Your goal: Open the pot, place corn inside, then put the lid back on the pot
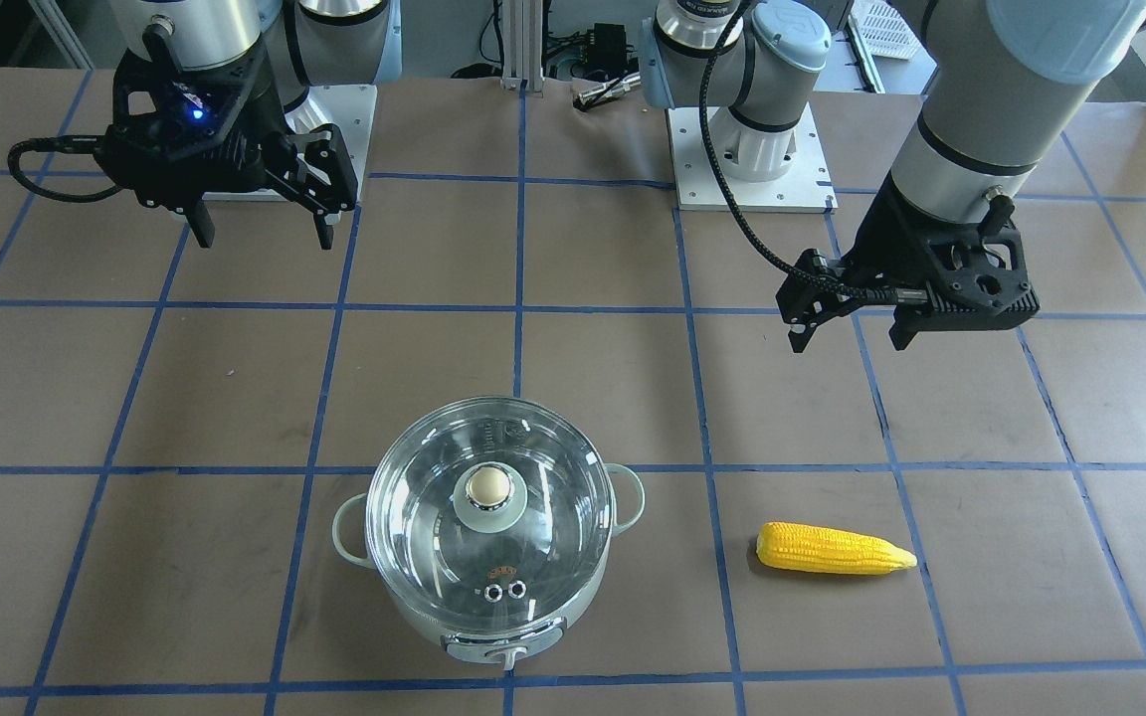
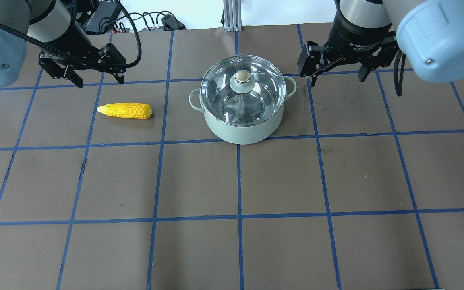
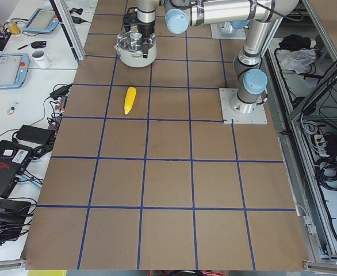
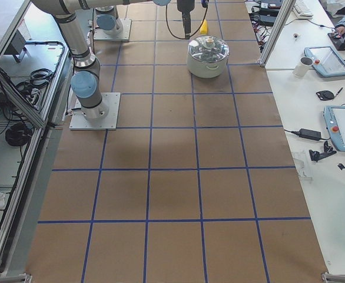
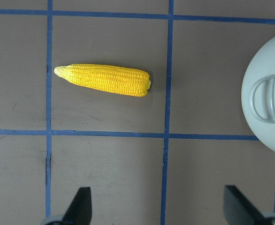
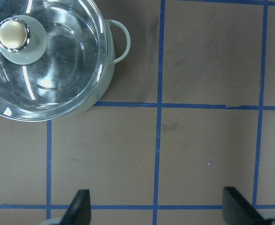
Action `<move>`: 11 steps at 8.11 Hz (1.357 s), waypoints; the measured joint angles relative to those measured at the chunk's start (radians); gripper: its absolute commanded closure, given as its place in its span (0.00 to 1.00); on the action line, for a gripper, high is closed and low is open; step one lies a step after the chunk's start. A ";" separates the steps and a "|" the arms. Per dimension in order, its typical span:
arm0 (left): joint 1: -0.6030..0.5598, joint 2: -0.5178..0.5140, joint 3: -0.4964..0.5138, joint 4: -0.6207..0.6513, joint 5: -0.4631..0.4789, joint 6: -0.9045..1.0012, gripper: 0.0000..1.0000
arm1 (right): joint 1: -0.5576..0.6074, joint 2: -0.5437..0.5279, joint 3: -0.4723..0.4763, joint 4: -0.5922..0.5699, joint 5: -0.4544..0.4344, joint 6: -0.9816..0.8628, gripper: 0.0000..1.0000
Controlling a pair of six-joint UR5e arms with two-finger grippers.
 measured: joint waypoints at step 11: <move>0.036 -0.074 0.005 0.087 -0.005 0.616 0.00 | 0.001 0.000 0.000 -0.002 0.001 0.002 0.00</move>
